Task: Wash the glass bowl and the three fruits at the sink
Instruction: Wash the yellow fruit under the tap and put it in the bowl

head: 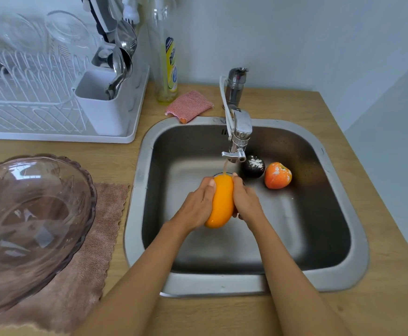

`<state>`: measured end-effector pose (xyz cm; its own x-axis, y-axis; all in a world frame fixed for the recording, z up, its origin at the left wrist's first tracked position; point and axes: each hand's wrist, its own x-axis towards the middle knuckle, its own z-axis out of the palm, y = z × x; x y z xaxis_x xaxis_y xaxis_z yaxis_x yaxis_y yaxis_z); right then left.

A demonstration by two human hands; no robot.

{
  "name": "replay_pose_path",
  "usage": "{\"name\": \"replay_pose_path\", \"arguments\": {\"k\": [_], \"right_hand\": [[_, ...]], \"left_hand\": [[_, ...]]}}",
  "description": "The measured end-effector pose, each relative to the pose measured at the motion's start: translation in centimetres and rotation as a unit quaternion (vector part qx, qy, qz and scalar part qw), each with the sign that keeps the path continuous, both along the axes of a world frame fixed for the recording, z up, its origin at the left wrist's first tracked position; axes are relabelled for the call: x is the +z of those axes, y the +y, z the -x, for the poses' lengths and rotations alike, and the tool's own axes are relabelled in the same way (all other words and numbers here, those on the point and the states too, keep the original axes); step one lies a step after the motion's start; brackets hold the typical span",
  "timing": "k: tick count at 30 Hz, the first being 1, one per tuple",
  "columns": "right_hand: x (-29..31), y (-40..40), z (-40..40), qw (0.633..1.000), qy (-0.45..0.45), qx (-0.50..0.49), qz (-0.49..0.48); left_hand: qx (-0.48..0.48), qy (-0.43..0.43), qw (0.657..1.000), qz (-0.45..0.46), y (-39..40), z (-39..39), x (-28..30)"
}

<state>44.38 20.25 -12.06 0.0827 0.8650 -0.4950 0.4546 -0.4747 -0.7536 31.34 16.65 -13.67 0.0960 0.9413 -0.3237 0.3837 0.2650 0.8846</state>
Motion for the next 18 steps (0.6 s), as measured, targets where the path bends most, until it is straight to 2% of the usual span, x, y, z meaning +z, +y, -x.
{"name": "replay_pose_path", "arguments": {"k": [4, 9, 18], "right_hand": [[0.8, -1.2, 0.2, 0.998, -0.028, 0.046, 0.035], [1.2, -3.3, 0.0, 0.994, 0.035, 0.093, 0.042], [1.6, -7.3, -0.3, 0.993, 0.096, 0.071, 0.026]], "left_hand": [[-0.003, 0.06, 0.998, -0.018, -0.6, 0.0, 0.3], [0.026, 0.108, 0.994, 0.002, -1.7, 0.6, 0.3], [0.054, 0.07, 0.995, 0.046, -4.2, 1.2, 1.1]]}}
